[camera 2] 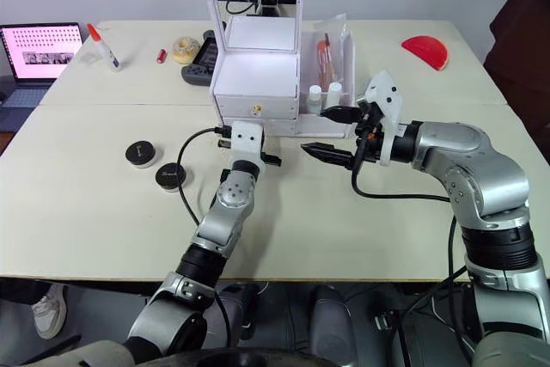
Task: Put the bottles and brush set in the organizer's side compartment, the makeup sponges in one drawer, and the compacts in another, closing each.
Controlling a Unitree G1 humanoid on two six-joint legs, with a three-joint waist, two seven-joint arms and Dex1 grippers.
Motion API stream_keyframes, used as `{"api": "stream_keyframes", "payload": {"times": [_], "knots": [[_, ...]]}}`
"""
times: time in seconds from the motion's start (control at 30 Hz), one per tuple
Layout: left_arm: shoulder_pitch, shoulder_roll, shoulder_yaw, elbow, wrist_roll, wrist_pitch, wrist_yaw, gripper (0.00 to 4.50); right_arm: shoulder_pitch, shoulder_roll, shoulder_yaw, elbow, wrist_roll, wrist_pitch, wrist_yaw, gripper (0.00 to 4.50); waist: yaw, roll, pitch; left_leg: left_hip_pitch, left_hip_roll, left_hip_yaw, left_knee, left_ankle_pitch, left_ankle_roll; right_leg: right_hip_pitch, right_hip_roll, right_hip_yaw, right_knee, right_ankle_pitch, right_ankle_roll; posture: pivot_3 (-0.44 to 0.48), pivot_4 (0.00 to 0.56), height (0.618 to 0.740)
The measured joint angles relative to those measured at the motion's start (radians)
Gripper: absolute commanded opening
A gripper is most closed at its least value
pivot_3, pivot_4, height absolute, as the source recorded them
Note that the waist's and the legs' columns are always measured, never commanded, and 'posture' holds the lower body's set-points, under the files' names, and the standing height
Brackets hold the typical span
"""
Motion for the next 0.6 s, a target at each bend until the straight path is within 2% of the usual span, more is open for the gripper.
{"api": "stream_keyframes", "payload": {"times": [0.17, 0.5, 0.6], "knots": [[0.018, 0.003, -0.005, -0.033, 0.013, 0.021, -0.012, 0.05, 0.0, 0.0, -0.003, -0.004, 0.004, 0.0, -0.002, 4.5, 0.0, 0.0, 0.0, 0.0, 0.0, 0.0, 0.0, 0.0, 0.0, 0.0, 0.0, 0.0, 0.0, 0.0, 0.0, 0.0, 0.15, 0.737], [0.124, 0.067, -0.051, -0.191, 0.037, 0.084, -0.083, 0.05, -0.001, 0.0, -0.002, -0.003, 0.004, 0.0, -0.007, 4.5, -0.001, 0.0, 0.0, -0.003, 0.002, 0.003, 0.0, 0.0, 0.0, -0.004, 0.0, 0.003, 0.0, 0.0, 0.0, 0.0, 0.15, 0.737], [0.119, 0.065, -0.044, -0.191, 0.037, 0.084, -0.074, 0.91, -0.001, 0.0, -0.001, -0.003, 0.002, -0.001, -0.007, 4.5, 0.0, 0.0, 0.0, -0.003, 0.002, 0.003, 0.0, 0.0, 0.0, -0.005, 0.0, 0.003, 0.0, 0.001, 0.0, 0.0, 0.15, 0.737]]}}
